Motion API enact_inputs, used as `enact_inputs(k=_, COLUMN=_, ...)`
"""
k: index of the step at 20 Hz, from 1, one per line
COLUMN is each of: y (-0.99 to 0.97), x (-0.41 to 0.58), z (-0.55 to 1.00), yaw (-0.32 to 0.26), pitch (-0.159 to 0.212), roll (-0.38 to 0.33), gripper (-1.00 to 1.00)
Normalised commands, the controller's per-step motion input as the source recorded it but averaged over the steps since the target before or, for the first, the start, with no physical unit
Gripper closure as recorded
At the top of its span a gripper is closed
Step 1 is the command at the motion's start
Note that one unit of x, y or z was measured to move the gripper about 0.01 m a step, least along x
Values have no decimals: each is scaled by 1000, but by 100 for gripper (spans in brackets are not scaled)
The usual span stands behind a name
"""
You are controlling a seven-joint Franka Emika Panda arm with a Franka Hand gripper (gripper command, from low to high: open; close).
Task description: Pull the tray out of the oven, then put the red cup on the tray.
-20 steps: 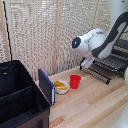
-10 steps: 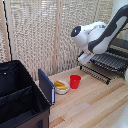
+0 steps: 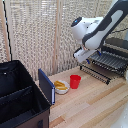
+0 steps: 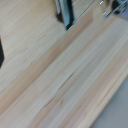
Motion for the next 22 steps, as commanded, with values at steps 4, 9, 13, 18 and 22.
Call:
enact_inputs(k=4, y=175, x=53, z=21, yaw=-222, pitch=0, roll=346, gripper=-100)
enact_inputs(k=9, y=122, x=79, z=0, yaw=-221, pitch=0, roll=353, gripper=-100)
enact_inputs(k=13, y=26, x=110, z=0, yaw=-196, pitch=0, roll=355, gripper=-100)
enact_inputs(k=18, y=-97, x=160, z=-34, yaw=-145, pitch=0, roll=310, gripper=-100)
enact_inputs(k=22, y=-181, x=162, z=-128, yaw=-87, pitch=0, roll=232, gripper=-100)
